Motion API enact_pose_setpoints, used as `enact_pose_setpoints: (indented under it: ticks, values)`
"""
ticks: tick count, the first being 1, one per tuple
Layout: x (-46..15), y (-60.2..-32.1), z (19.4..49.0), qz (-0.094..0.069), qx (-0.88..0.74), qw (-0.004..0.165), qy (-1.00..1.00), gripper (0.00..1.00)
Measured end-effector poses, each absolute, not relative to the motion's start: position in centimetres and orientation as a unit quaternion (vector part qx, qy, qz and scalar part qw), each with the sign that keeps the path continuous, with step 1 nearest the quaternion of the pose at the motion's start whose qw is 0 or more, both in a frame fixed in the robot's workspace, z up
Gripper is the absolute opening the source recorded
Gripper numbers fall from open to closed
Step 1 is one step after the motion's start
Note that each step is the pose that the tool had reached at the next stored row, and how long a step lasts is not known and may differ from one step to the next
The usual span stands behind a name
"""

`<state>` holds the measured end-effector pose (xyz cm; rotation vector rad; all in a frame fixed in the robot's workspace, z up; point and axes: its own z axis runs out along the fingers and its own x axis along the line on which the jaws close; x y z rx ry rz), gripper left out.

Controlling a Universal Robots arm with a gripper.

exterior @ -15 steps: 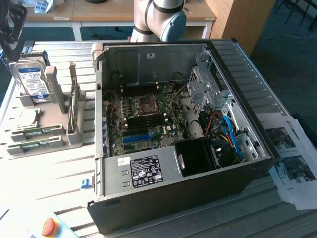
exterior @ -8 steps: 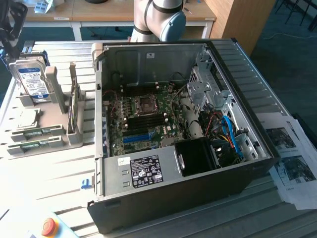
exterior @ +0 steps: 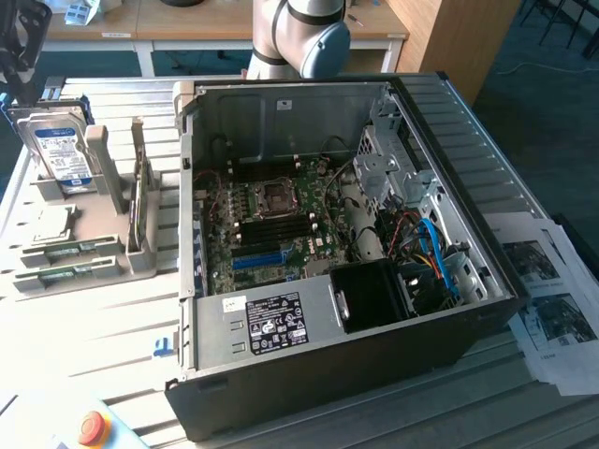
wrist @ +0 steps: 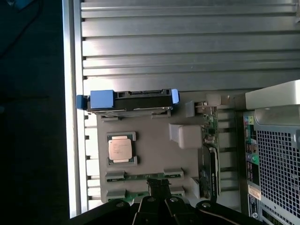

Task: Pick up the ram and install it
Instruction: 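Reach for the ram, then pick up the ram and move it above insertion slot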

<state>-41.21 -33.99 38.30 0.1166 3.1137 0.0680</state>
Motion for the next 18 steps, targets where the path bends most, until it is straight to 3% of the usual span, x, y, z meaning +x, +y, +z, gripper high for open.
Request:
enact_pose_setpoints:
  ticks: [18]
  values:
    - [-41.38, -33.62, 38.27, 0.022, 0.037, 0.012, 0.999, 0.10]
